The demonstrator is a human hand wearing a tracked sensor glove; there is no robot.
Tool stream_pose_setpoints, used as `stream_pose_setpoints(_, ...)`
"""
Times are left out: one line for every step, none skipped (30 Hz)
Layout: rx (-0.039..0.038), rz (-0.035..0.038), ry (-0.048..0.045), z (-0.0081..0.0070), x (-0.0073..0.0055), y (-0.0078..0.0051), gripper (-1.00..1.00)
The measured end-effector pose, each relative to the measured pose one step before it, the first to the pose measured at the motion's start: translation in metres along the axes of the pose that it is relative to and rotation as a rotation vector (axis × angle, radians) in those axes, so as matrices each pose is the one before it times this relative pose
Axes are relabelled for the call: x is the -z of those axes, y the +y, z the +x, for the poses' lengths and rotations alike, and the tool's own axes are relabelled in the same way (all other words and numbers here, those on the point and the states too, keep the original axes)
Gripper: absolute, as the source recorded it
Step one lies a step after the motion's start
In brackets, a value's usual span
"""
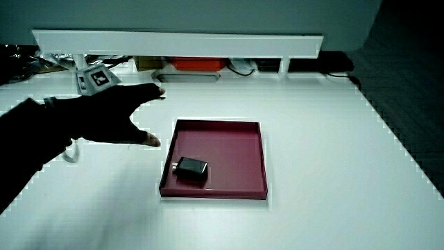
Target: Place charger into plate
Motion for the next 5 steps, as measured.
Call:
stream_pose_setpoints(0.00633, 0.00513, 0.01813, -0.00321, -0.00577, -0.002, -1.0)
stream_pose_setpoints(0.0063, 0.0051, 0.01805, -0.00328, -0.00569, -0.00199, -1.0)
stream_pose_setpoints(0.02908, -0.00729, -0.04797, -0.0062, -0.00103, -0.00114, -1.0)
stream_pose_setpoints(-0.07208, -0.02112, -0.04832, 0.00078, -0.0078, -0.00403, -1.0)
stream_pose_setpoints(-0.04455, -0.01441, -0.02209, -0.00273, -0.00311, -0.00236, -1.0)
